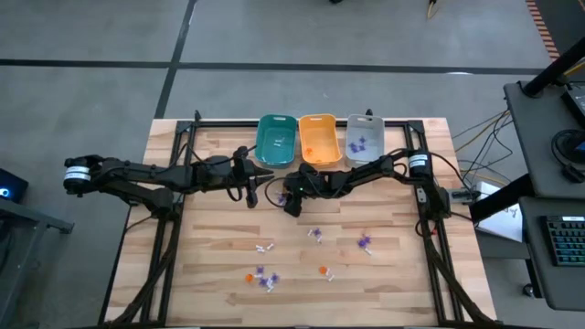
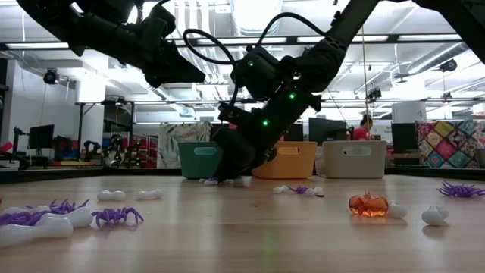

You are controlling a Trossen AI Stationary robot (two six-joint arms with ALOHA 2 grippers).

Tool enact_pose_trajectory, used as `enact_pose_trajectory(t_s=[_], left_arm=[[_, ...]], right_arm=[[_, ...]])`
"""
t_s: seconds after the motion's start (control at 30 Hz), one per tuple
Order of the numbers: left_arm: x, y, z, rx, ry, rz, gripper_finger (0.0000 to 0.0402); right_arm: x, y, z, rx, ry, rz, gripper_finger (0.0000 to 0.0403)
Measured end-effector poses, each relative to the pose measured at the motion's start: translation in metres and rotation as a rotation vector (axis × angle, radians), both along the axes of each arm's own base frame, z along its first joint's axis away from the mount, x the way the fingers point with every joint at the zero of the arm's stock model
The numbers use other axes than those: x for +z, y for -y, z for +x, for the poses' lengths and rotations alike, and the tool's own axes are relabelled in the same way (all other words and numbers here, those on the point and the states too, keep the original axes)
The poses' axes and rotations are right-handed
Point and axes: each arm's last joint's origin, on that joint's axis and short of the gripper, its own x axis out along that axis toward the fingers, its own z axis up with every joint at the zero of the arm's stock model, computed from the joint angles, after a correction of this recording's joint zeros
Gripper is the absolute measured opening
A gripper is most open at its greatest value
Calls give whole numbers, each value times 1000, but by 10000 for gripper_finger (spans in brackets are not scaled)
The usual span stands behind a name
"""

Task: Sort Halloween decoration
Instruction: Put the orange pumpkin toy into the yellow bin

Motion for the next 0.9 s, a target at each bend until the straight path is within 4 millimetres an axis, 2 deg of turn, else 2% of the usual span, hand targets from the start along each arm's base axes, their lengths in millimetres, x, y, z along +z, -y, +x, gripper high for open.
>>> enact_pose_trajectory(t_s=[0.73,0.9], left_arm=[[0,0,0,0,1,-1,44],[0,0,0,0,1,-1,44]], right_arm=[[0,0,0,-7,3,5,190],[0,0,0,2,9,2,153]])
